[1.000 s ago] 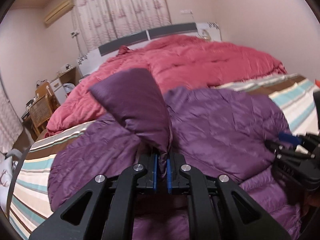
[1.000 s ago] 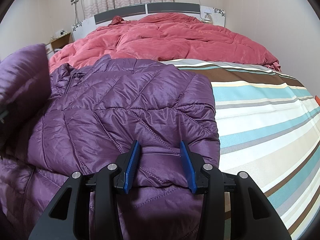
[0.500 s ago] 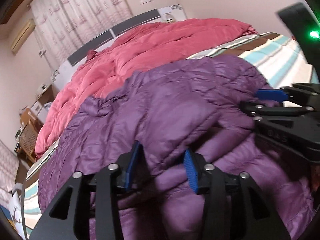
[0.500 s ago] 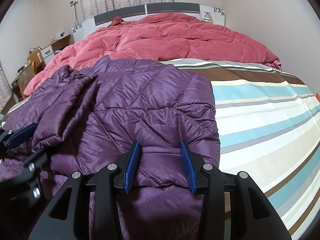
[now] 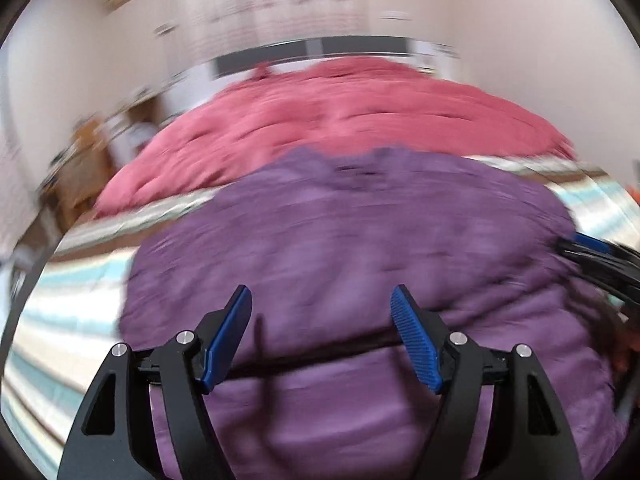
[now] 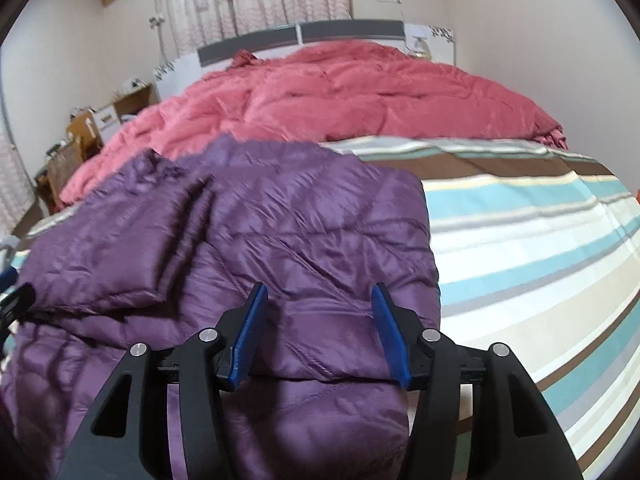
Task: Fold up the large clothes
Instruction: 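Open the left tool on the folded sleeve while the right tool releases the edge, then grasp the jacket hem with the left tool while the right tool grasps the hem too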
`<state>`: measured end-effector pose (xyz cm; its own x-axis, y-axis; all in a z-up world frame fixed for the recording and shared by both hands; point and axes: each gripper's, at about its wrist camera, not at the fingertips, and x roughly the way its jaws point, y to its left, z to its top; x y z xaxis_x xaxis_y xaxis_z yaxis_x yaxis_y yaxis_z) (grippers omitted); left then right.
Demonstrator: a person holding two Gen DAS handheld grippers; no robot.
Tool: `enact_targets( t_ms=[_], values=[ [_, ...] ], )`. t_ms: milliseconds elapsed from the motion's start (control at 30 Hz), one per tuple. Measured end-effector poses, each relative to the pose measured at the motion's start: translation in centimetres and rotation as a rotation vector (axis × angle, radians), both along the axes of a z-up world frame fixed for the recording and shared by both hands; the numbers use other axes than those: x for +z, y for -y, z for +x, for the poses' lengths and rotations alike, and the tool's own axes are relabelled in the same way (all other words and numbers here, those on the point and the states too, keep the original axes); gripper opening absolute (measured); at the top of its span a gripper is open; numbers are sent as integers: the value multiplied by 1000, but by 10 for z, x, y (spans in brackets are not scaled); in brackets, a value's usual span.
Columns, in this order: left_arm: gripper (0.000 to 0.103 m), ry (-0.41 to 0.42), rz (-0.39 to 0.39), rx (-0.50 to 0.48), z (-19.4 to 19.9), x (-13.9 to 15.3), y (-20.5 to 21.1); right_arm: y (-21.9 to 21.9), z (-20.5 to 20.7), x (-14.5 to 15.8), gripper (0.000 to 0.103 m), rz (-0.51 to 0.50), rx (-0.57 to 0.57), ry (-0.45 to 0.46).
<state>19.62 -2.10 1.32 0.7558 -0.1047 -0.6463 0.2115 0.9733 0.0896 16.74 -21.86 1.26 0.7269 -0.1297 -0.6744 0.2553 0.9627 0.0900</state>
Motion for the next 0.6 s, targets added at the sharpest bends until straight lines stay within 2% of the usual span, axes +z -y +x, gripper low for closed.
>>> enact_targets(
  t_ms=[67,167,233,333,433,467,533,600],
  values=[
    [71,-28,-36,113,10,-5,-33,-8,-1,11,54,-1,37,19],
    [70,-70,-75,200,25,-16,-61,-29,7,30,54,44,103,67],
    [70,-96,-82,203,33,-24,-63,-46,16,33,54,27,145,60],
    [70,-114,-51,173,41,-33,-52,-71,44,24,54,-2,200,-5],
    [75,-114,-17,158,55,-37,-49,-70,67,7,54,-32,130,-86],
    [77,-121,-18,153,58,-40,-49,-63,74,-2,54,0,99,-122],
    [83,-141,-24,143,66,-47,-52,-57,77,-13,54,35,85,-136],
    [84,-166,-49,141,70,-53,-54,-62,78,-15,54,2,82,-135]
  ],
)
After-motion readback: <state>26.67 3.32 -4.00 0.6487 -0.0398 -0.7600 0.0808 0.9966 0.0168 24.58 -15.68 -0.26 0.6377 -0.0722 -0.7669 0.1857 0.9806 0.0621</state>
